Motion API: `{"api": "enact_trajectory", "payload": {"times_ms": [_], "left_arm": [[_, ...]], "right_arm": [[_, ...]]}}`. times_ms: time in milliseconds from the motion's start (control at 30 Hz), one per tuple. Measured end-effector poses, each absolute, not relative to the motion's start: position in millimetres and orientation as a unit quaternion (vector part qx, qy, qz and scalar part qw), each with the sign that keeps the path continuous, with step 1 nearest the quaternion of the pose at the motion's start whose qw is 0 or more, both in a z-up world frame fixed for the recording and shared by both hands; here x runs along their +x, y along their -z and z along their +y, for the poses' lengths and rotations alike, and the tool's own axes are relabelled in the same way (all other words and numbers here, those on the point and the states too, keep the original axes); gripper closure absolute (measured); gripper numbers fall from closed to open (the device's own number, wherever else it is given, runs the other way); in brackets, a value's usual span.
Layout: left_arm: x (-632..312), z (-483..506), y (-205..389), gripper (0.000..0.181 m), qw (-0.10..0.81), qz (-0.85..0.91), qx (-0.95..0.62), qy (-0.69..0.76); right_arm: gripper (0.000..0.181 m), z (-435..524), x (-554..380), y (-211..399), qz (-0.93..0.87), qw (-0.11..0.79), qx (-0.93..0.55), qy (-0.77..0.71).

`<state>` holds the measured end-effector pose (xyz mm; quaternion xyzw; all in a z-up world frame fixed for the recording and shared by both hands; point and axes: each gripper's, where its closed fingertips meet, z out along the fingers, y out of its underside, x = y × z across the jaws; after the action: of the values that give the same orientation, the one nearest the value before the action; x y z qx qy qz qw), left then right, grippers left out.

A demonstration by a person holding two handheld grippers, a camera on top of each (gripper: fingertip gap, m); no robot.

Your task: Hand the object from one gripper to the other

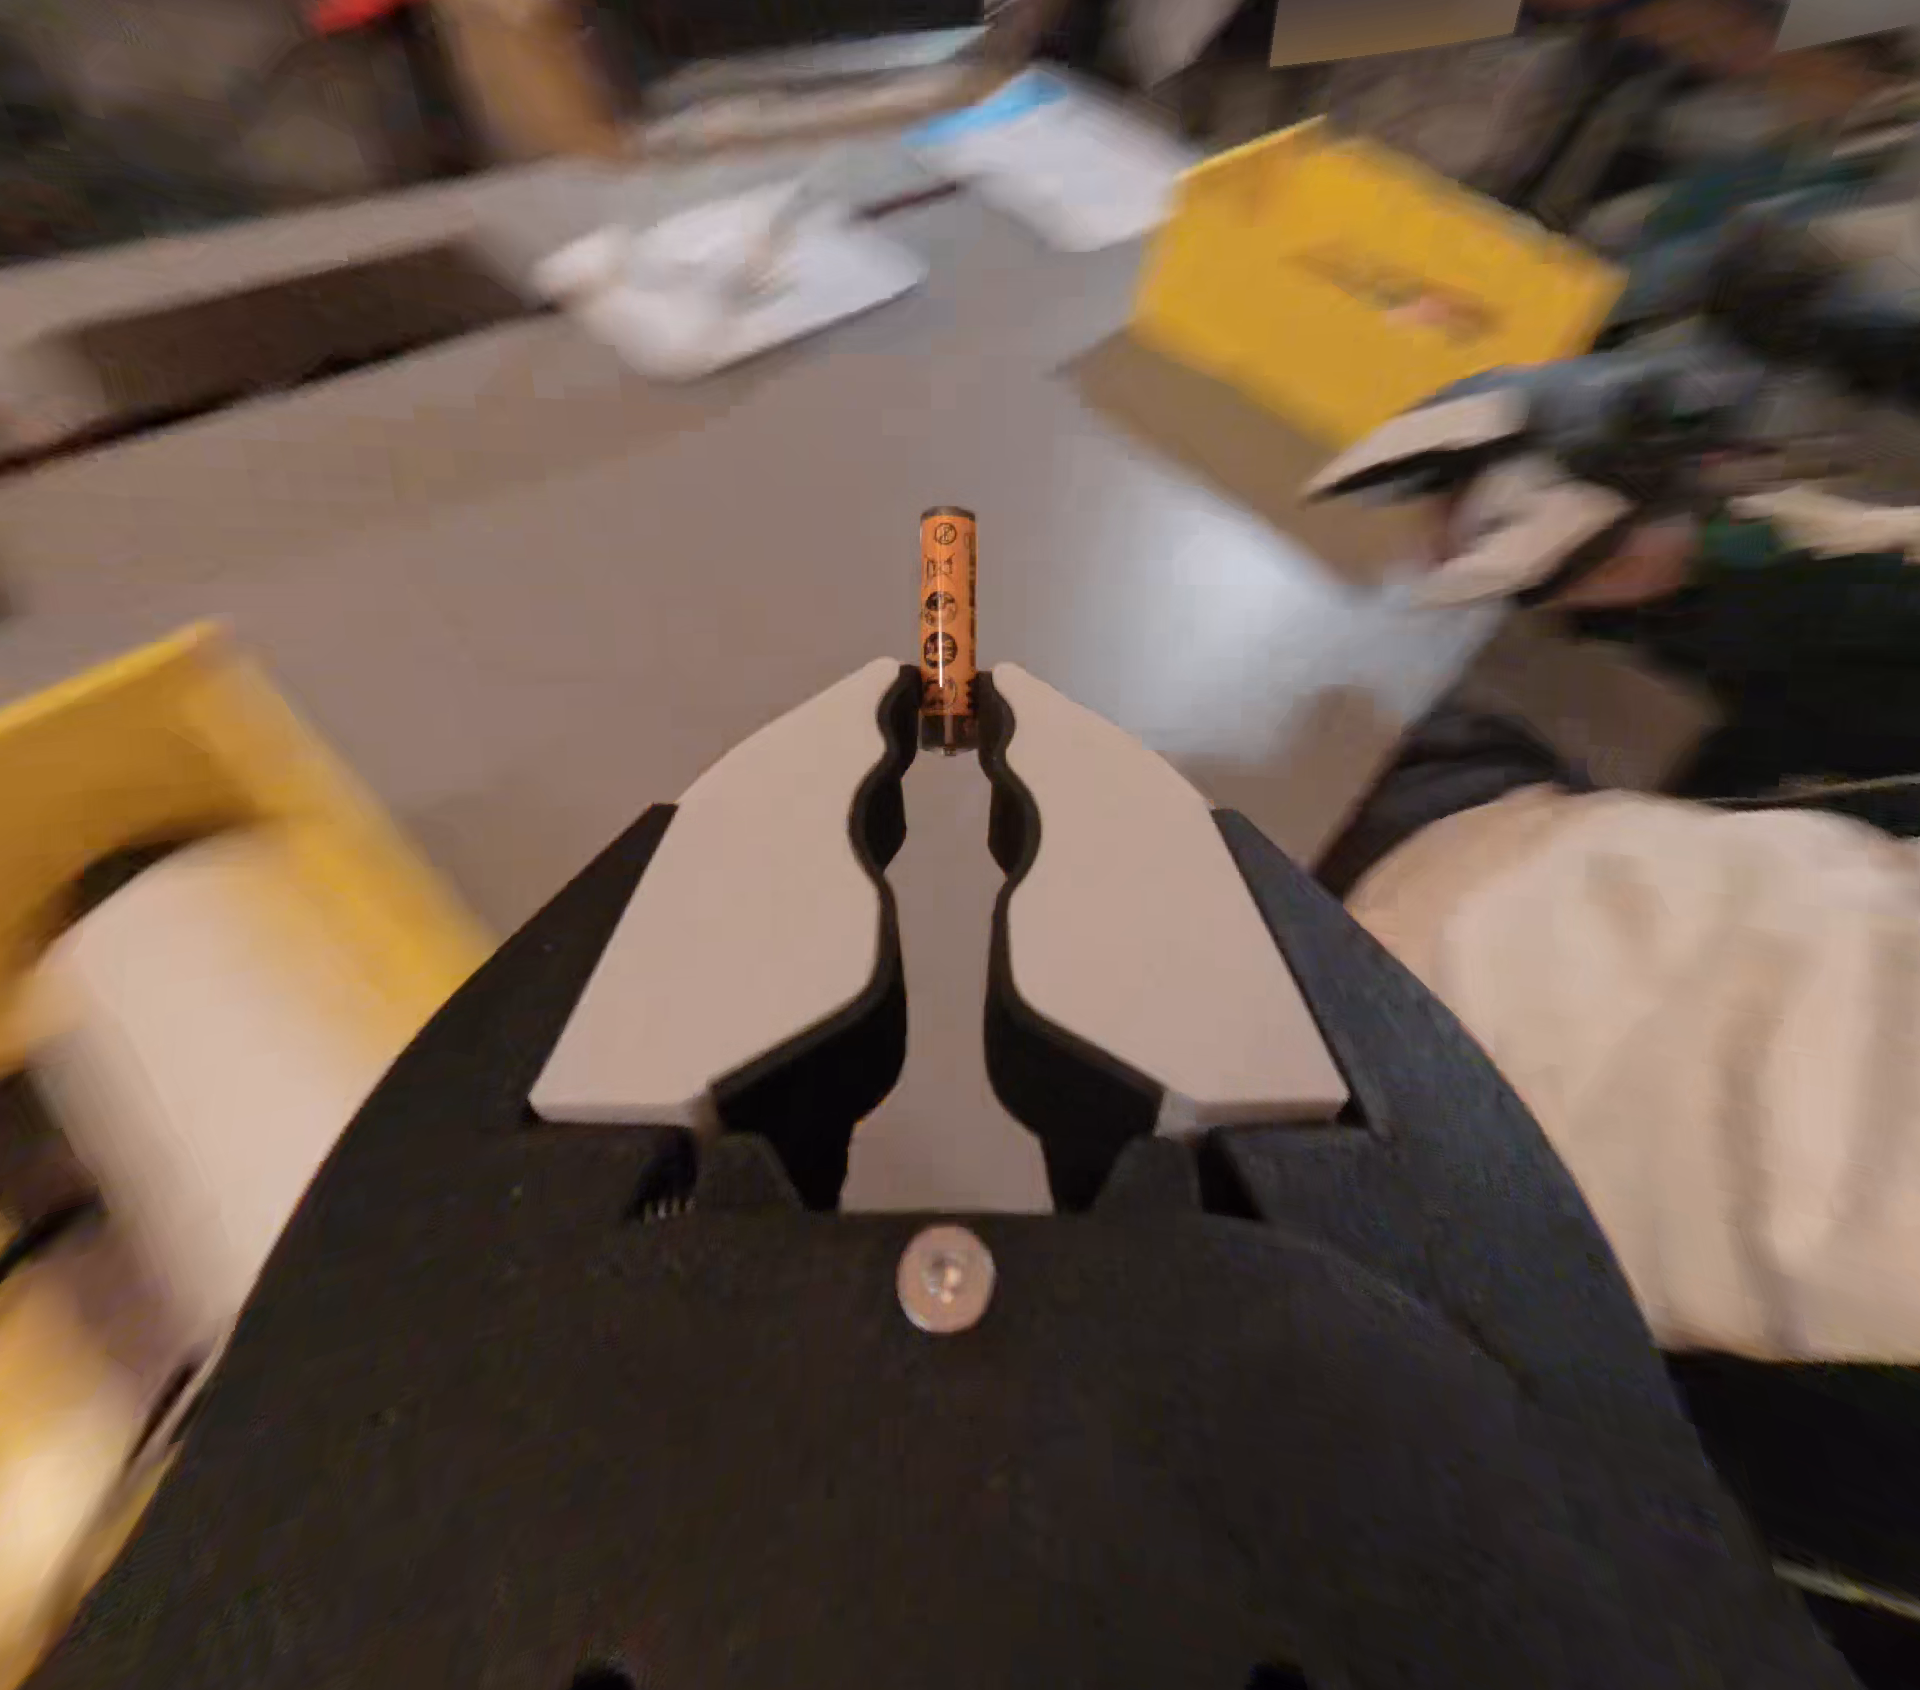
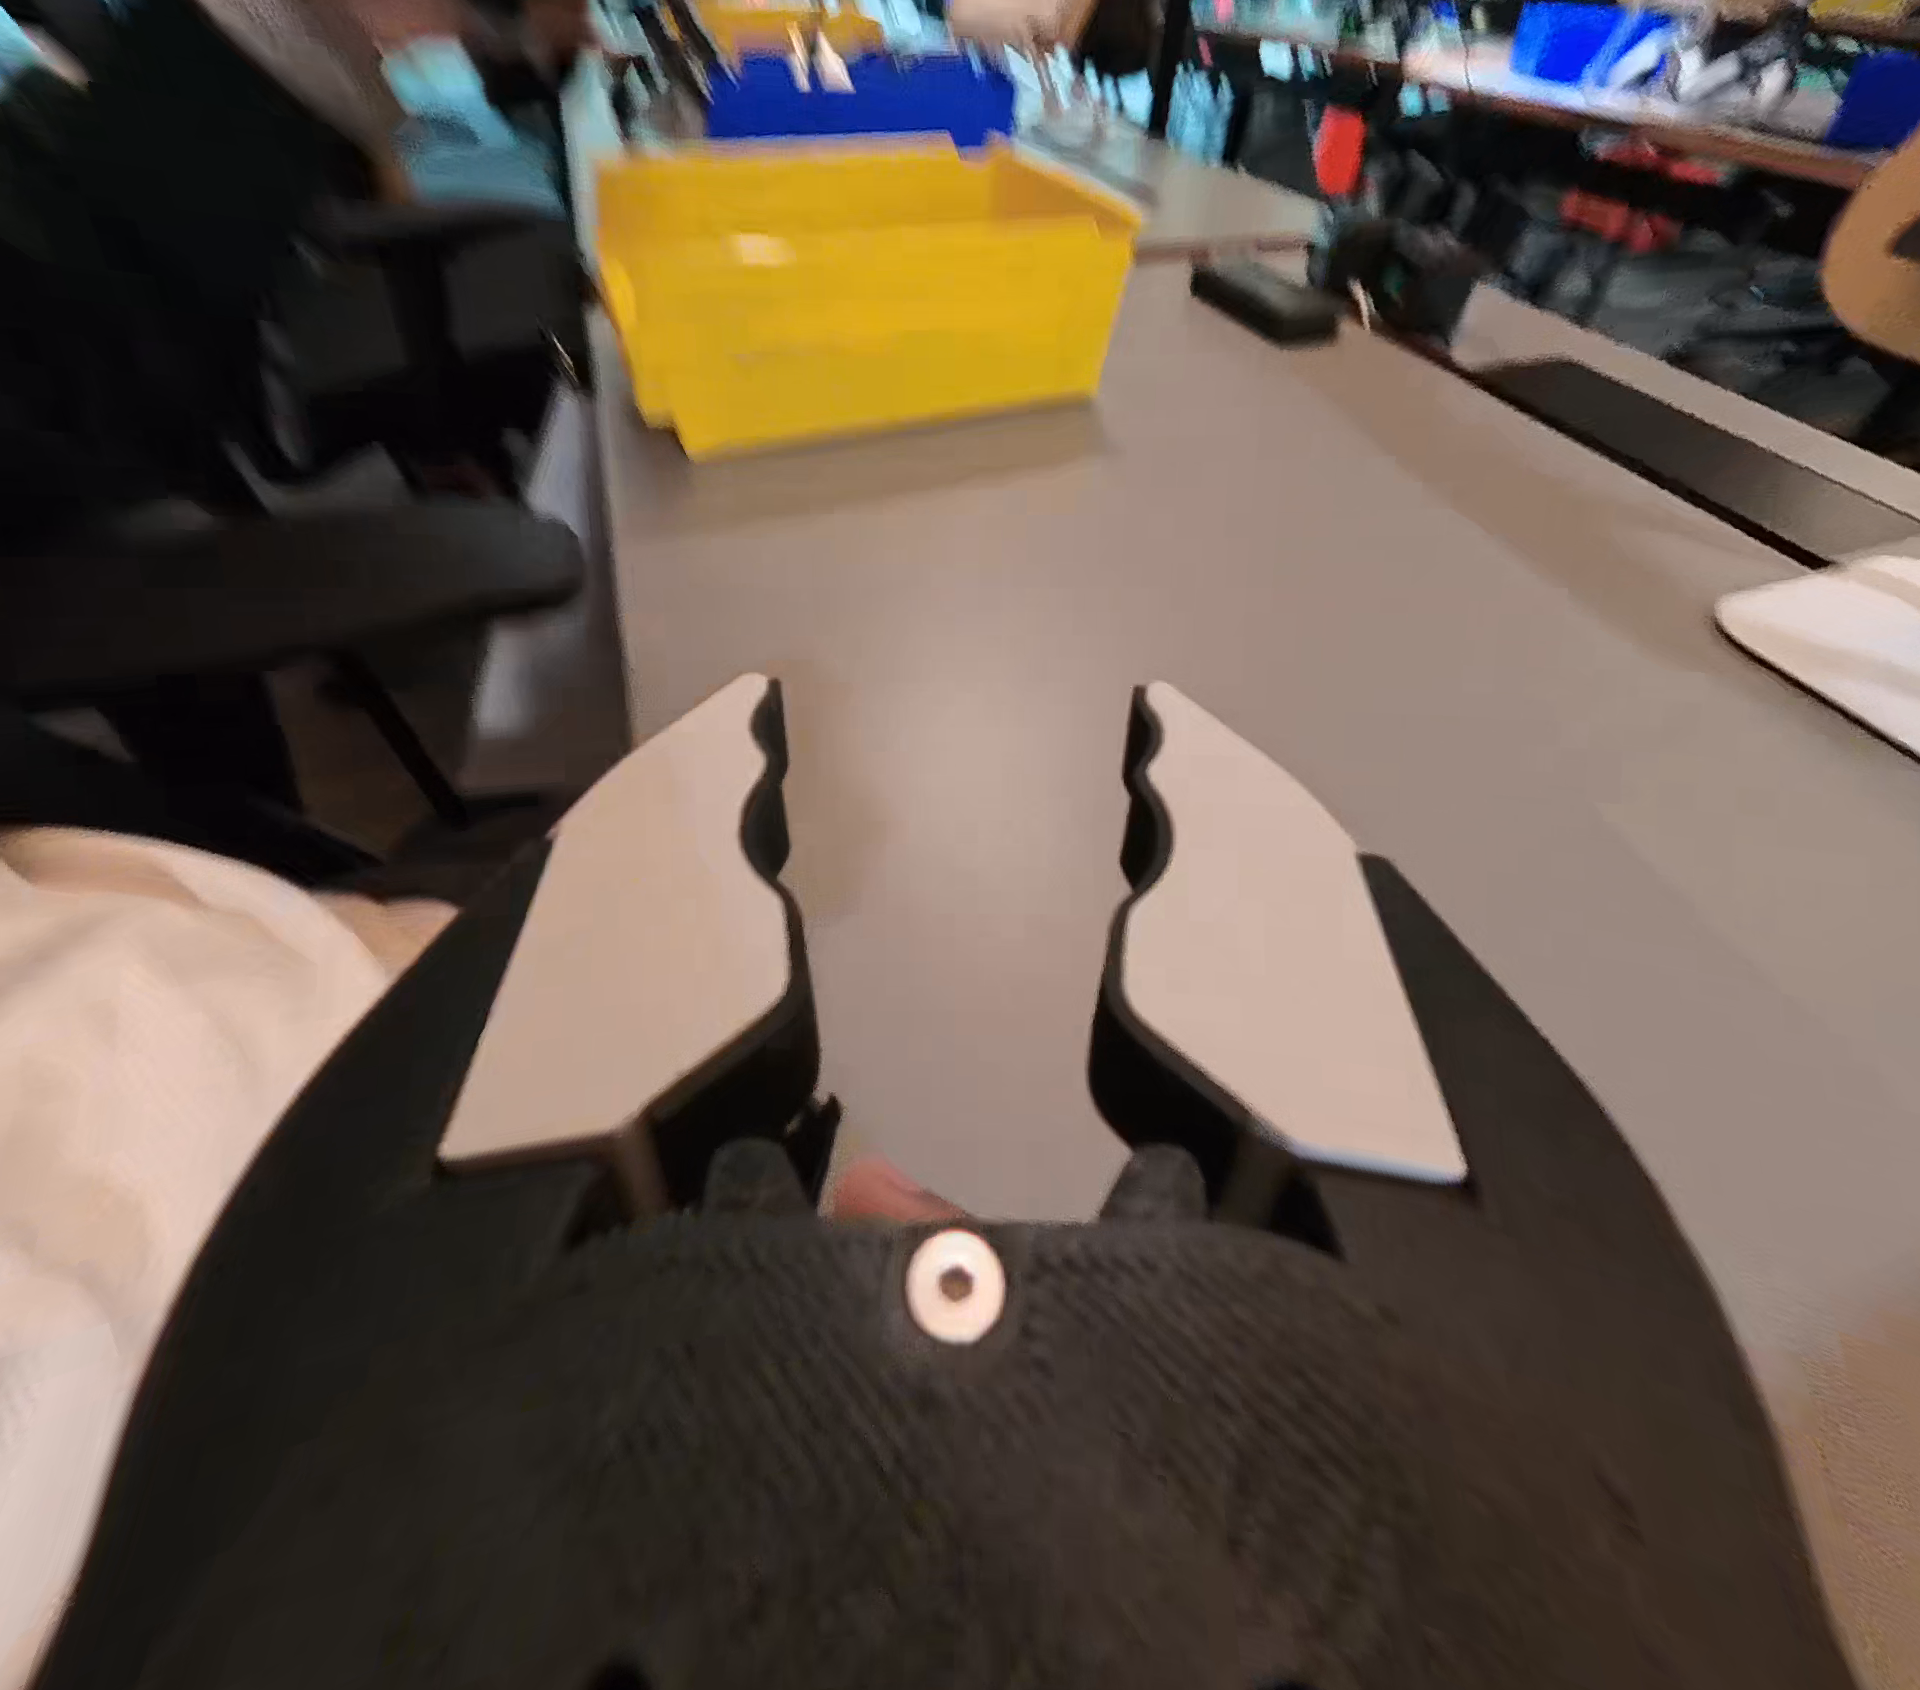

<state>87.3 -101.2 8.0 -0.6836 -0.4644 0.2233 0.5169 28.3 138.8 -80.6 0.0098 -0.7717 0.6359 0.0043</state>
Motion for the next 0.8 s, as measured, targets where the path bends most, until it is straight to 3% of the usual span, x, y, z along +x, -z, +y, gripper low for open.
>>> {"api": "enact_trajectory", "payload": {"times_ms": [67, 167, 300, 600, 733, 800], "left_arm": [[75, -22, -31, 0.172, 0.611, -0.361, -0.681, -0.18], [58, 77, -27, 0.172, 0.681, -0.274, -0.669, -0.117], [52, 168, 6, 0.172, 0.744, -0.222, -0.63, -0.004], [46, 177, 60, 0.172, 0.762, -0.259, -0.593, 0.015], [51, 184, 65, 0.172, 0.754, -0.244, -0.61, 0.017], [54, 187, 69, 0.172, 0.746, -0.232, -0.625, 0.007]], "right_arm": [[0.123, 142, 34, 58, -0.723, -0.043, -0.001, -0.69], [0.144, 168, 23, 29, -0.646, -0.061, -0.031, -0.76], [0.143, 204, 14, 11, -0.562, -0.094, -0.064, -0.819], [0.148, 180, 35, 36, -0.6, -0.161, -0.042, -0.782], [0.17, 170, 45, 46, -0.625, -0.154, -0.026, -0.765], [0.171, 170, 47, 47, -0.634, -0.142, -0.013, -0.761]]}}
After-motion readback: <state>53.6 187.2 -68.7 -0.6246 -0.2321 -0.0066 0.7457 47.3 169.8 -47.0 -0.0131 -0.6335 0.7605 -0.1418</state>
